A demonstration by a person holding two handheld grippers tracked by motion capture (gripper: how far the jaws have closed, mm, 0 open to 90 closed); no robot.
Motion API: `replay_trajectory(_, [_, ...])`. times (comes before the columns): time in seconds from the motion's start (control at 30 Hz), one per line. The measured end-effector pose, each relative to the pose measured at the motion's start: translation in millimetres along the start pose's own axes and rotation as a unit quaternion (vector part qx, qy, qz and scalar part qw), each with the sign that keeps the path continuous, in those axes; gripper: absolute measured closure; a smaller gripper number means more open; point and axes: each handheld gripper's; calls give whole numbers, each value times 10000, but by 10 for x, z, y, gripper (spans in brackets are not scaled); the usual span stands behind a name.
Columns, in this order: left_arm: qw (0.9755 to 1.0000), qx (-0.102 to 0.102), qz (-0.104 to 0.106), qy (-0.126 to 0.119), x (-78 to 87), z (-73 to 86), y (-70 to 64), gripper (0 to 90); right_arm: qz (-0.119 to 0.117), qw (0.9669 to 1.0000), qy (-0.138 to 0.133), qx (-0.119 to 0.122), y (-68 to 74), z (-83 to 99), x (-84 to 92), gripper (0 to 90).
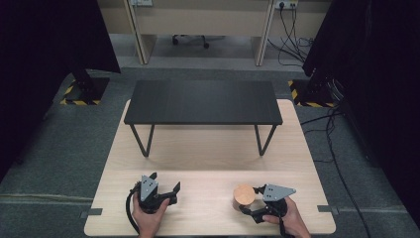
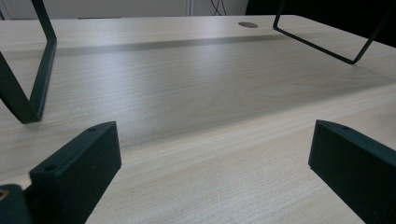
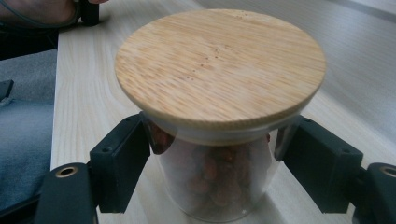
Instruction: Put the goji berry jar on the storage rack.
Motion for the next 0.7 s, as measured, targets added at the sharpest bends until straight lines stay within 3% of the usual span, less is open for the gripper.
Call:
replay_trajectory(0.47, [10000,14,3,-6,1,3,2,17,38,9996,286,79,-8,-176,-194,256])
replay_trajectory(0.7, [10000,10,2,-6,1,3,1,17,248,9994,260,12,66,-179,-220,262])
Point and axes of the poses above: each handheld gripper's, and its own axes: x roughly backward along the jaws, z roughly out of its underside, y roughly to its left, and after that the axes turned 7 degrees about -z, right-handed
